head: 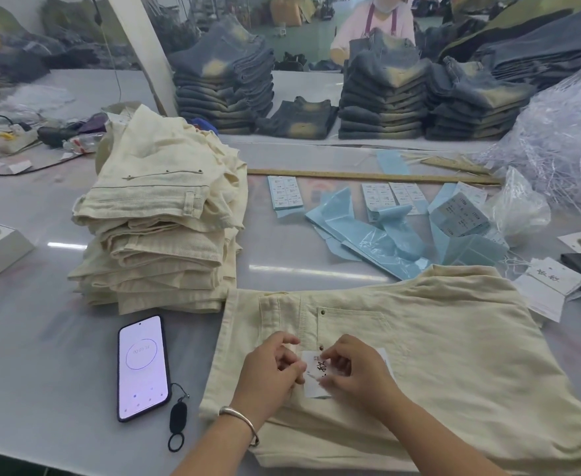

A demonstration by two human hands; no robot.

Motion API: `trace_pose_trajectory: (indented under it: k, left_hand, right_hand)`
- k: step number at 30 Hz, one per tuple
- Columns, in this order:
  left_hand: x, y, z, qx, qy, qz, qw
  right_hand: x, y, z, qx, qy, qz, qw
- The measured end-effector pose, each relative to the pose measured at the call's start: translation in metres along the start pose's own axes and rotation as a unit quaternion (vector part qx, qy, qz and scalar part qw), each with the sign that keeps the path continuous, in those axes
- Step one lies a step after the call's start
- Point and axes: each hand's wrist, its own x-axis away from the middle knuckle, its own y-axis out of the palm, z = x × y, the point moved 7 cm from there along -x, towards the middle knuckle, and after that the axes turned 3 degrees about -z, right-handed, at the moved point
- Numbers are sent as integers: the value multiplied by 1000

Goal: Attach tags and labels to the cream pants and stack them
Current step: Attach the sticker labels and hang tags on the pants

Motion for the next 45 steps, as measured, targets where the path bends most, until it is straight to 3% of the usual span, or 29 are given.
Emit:
trace_pose_trajectory:
  k: [5,9,12,16,21,25,37,45]
  left_hand:
    - [0,4,-11,31,-40,1,999]
    - [-1,4,-10,7,-38,7,999]
    - [0,4,-4,-32,-25,7,999]
    - [0,4,5,-71,1,23,997]
    - [-1,8,12,-86,22,25,996]
    - [-1,11,12,-94,33,20,995]
    - [-3,12,14,-112,64,15,991]
    - [-7,13,20,-173,100,-8,980]
  right_hand:
    - [4,5,-9,81,-82,41,992]
    - [7,8,-32,184,-181,62,964]
    - [0,17,-33,221,-163,20,961]
    - [-7,10,-13,9,7,-36,999]
    - [-1,4,-7,-209,76,-51,974]
    - [-1,3,-2,-289,114,-55,949]
    - [-2,6,-3,-343,144,-77,925]
    - [-4,3,-8,-304,115,-84,942]
